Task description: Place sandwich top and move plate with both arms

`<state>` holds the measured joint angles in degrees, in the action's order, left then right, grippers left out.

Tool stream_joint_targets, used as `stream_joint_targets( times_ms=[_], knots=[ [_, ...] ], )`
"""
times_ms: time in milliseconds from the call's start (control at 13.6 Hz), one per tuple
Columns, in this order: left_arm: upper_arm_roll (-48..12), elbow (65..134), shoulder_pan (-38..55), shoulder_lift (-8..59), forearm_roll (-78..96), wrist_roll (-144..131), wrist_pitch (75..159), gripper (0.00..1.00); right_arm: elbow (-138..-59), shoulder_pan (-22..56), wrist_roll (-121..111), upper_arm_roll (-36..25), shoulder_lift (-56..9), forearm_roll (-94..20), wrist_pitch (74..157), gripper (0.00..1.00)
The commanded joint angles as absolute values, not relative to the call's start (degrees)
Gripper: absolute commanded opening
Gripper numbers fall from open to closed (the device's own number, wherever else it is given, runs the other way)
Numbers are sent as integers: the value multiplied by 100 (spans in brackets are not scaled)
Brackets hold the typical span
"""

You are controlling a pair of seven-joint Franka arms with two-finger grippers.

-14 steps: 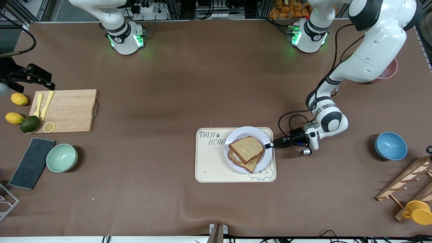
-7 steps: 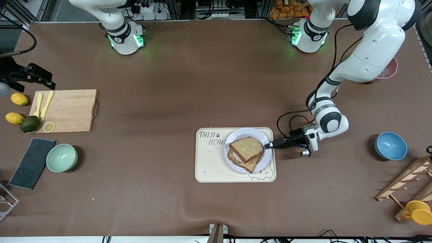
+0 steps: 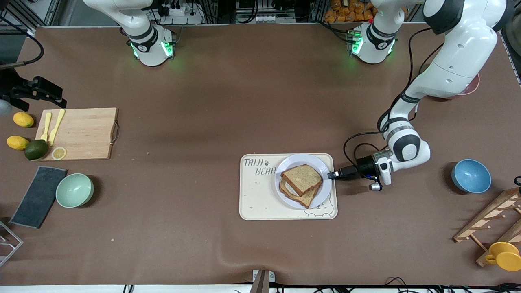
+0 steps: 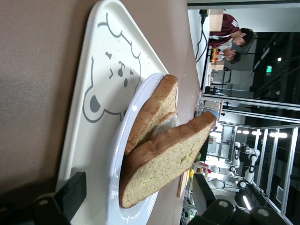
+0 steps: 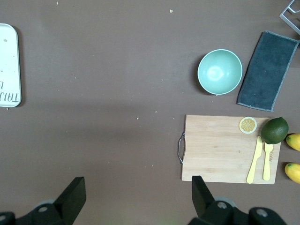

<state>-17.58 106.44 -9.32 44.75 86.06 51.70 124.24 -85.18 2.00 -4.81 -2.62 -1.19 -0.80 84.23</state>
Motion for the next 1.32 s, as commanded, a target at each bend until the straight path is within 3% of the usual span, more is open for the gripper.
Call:
stream_joint_targets(
  times_ms=[0,294,736,1251],
  knots=[
    [-1723,10758,-1002,4097,8140,4573,12481,100,-8569,193,-475,-272,-62,-79,8394,100],
    [-1731,10732,-1273,3596,7219,3782,12445,100,-8569,176,-510,-281,-62,-79,8394,100],
    [-1731,10231,-1521,2568,4521,1418,11893,100,-8561,167,-518,-290,-62,-79,8358,100],
    [-1793,8660,-1477,1733,1691,-279,9680,100,-8561,176,-510,-290,-62,-79,8358,100]
  ],
)
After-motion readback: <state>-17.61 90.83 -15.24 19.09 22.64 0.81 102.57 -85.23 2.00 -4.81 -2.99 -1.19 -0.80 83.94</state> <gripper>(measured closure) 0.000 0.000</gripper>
